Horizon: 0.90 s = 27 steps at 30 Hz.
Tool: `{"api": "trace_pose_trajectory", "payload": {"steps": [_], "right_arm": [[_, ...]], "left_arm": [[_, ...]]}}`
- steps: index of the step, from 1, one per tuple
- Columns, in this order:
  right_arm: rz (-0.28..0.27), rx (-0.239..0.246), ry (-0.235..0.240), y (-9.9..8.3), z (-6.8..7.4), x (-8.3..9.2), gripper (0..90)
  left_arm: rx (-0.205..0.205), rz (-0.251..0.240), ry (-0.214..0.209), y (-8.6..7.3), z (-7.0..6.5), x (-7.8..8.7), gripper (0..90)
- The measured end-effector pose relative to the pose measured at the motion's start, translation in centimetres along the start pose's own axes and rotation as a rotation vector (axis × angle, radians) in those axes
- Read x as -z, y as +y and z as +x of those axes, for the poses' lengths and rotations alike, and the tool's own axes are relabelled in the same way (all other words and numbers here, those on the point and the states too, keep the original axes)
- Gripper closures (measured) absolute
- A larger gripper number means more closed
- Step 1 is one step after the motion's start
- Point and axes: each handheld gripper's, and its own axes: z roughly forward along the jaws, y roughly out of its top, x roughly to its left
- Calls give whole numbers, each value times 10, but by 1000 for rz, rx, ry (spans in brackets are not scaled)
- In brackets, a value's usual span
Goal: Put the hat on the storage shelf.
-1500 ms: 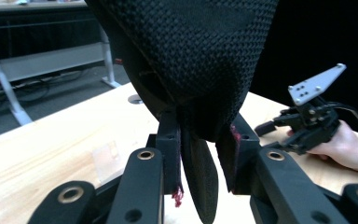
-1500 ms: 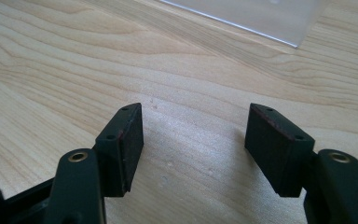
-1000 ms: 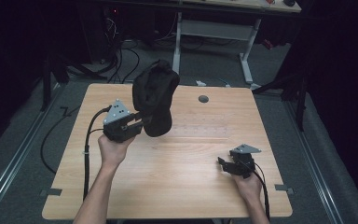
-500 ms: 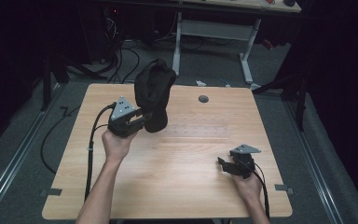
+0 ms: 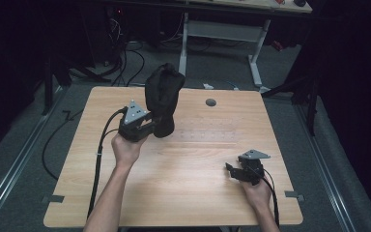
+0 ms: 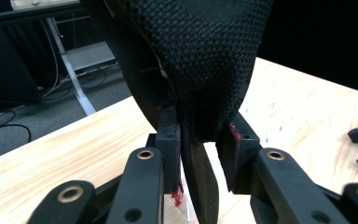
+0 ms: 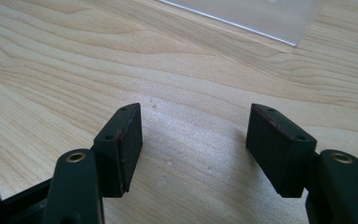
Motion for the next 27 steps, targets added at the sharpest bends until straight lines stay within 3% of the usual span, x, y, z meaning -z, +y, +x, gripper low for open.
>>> {"api": "trace_pose_trajectory", "payload": {"steps": [5,12,16,21,27], "right_arm": [[-1,5,-1,0,0,0,362],[-2,3,-1,0,0,0,362],[-2,4,-1,0,0,0,363],[-2,3,-1,0,0,0,362],[-2,3,0,0,0,0,362]], "left_arm": [[-28,8,12,-5,-1,-2,717],[-29,18,17,-14,1,-8,715],[-13,27,23,-24,4,-9,711],[37,22,29,-23,10,-5,694],[53,41,42,-24,12,-2,664]]}}
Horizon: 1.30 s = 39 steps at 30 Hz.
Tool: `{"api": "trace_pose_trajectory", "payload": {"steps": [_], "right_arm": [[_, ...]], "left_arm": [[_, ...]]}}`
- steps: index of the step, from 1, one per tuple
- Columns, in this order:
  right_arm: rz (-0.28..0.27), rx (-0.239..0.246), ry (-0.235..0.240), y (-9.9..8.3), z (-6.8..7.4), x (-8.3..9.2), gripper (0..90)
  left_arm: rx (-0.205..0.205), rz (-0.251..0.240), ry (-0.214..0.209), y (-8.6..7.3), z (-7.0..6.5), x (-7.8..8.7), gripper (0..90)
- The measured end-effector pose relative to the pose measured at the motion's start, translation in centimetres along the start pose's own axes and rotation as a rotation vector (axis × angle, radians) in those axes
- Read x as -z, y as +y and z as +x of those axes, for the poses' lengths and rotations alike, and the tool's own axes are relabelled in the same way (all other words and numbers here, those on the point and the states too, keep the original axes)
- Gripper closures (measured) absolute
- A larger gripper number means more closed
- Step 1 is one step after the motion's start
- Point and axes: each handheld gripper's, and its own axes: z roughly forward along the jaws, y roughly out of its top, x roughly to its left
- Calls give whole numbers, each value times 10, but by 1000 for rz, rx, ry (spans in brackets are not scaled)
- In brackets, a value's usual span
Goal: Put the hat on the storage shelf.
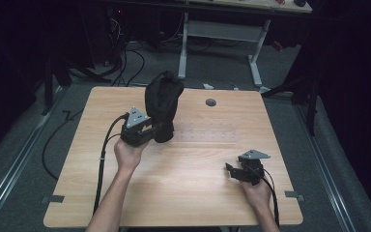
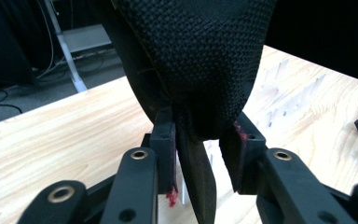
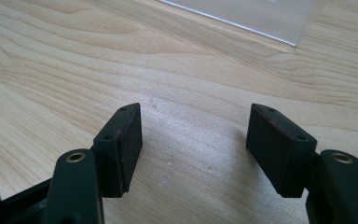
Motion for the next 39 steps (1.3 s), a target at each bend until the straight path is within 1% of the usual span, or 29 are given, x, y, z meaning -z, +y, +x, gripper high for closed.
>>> {"api": "trace_pose_trajectory", "payload": {"steps": [4,5,7,8,10,11,12,13,15,18,20,22,23,30,39], "right_arm": [[1,-3,0,0,0,0,361],[0,-3,1,0,0,0,361],[1,-3,1,0,0,0,361],[0,-3,1,0,0,0,360],[1,-3,1,0,0,0,360],[1,-3,2,0,0,0,359],[1,-3,2,0,0,0,358],[1,-3,2,0,0,0,357],[0,4,3,0,0,0,357],[0,4,3,0,0,0,357],[2,-2,3,0,0,0,357],[0,2,3,0,0,0,357],[0,3,3,0,0,0,357],[1,-2,3,0,0,0,357],[1,-1,3,0,0,0,357]], "left_arm": [[16,3,9,0,0,-1,631],[12,7,21,0,-1,-1,602],[12,11,26,-1,-1,-2,541],[25,14,36,0,0,-2,512],[31,15,41,1,1,-2,454],[51,14,44,4,2,-1,424],[51,14,44,4,2,-1,399],[71,23,49,5,4,-1,381],[79,43,57,5,6,0,367],[78,53,58,4,6,1,344],[88,55,56,5,5,2,319],[95,51,54,5,5,3,296],[104,39,50,7,6,5,293],[107,52,42,5,5,12,273],[114,63,57,5,7,22,269]]}}
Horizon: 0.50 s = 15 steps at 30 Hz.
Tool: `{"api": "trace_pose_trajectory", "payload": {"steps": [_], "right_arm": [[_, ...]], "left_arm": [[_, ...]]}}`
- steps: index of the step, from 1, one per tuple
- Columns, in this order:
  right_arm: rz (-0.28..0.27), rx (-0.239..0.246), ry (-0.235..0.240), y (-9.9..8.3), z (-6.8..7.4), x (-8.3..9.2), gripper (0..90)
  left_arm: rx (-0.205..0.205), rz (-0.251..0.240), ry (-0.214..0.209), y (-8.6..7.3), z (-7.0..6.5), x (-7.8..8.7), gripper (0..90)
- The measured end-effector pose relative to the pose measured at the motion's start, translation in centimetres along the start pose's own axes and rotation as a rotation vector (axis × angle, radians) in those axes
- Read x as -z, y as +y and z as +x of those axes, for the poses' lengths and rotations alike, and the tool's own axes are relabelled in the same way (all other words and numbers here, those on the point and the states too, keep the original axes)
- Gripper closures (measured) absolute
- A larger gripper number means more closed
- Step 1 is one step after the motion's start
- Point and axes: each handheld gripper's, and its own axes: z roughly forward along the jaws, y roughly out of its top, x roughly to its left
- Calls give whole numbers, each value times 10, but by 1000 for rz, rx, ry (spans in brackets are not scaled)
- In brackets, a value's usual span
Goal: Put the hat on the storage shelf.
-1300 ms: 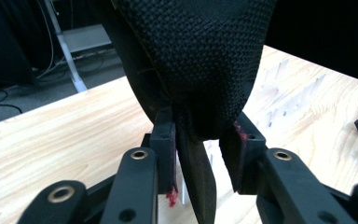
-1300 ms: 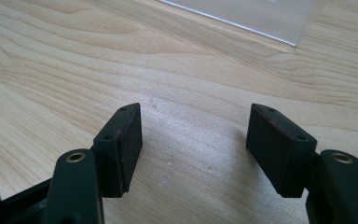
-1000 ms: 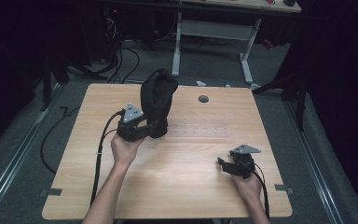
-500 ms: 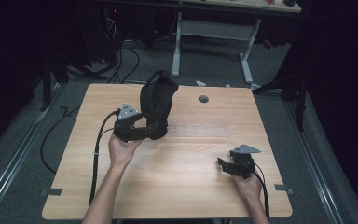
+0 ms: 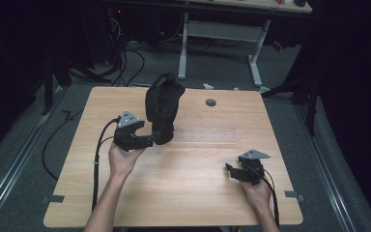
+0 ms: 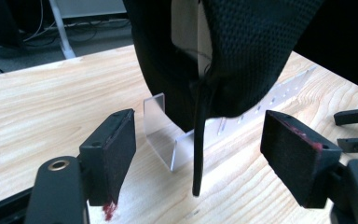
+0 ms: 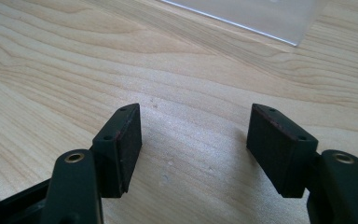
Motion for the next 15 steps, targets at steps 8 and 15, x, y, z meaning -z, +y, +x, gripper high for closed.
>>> {"api": "trace_pose_trajectory", "payload": {"steps": [8,15], "right_arm": [[-3,-2,3,1,-1,-1,359],[-12,-54,31,1,-6,-1,362]], "left_arm": [[53,2,-14,14,6,14,271],[32,32,-17,15,3,24,277]]}}
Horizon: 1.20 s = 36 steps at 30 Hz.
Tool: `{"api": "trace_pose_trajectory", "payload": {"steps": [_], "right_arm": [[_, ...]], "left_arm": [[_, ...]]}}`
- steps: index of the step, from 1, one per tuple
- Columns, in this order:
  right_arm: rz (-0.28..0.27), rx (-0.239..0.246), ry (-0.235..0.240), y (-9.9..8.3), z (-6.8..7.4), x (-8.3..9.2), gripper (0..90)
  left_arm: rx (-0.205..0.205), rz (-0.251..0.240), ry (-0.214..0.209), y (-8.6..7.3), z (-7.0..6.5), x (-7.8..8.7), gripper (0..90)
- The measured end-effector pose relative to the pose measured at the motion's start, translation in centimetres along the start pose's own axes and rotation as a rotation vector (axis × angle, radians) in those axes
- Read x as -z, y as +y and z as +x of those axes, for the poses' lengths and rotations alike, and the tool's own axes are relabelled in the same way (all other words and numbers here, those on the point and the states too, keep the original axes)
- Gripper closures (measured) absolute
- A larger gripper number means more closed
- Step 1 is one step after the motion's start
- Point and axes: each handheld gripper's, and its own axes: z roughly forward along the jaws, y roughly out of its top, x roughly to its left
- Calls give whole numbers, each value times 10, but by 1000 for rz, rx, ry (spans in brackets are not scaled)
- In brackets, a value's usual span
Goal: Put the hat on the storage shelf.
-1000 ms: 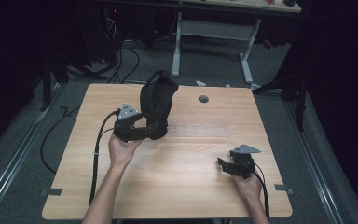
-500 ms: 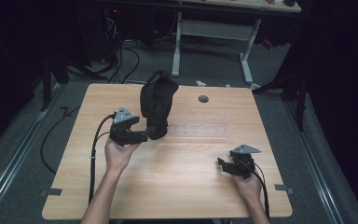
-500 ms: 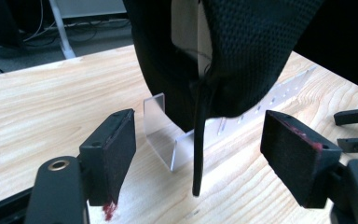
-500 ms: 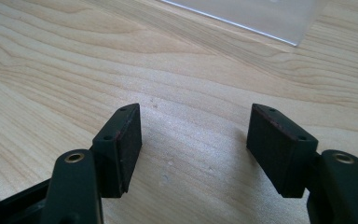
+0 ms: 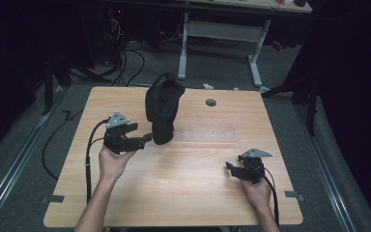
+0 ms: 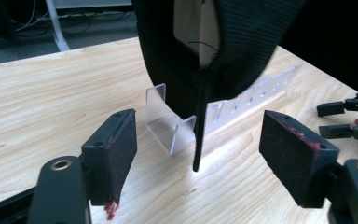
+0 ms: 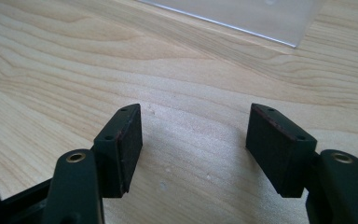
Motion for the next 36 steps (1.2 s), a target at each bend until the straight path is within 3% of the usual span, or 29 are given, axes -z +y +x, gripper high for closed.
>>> {"api": "trace_pose_trajectory", "payload": {"steps": [5,10,14,28,36], "right_arm": [[0,8,-5,0,0,0,361],[2,7,-6,0,1,0,358],[12,54,-36,0,6,-1,347],[13,52,-35,0,6,-1,348],[13,52,-36,0,6,-1,349]], "left_arm": [[-2,-9,-2,-1,-1,13,278],[23,-23,3,-7,4,24,280],[47,-28,16,-22,8,22,284],[34,-22,44,-35,7,22,311],[72,-30,50,-49,14,30,305]]}}
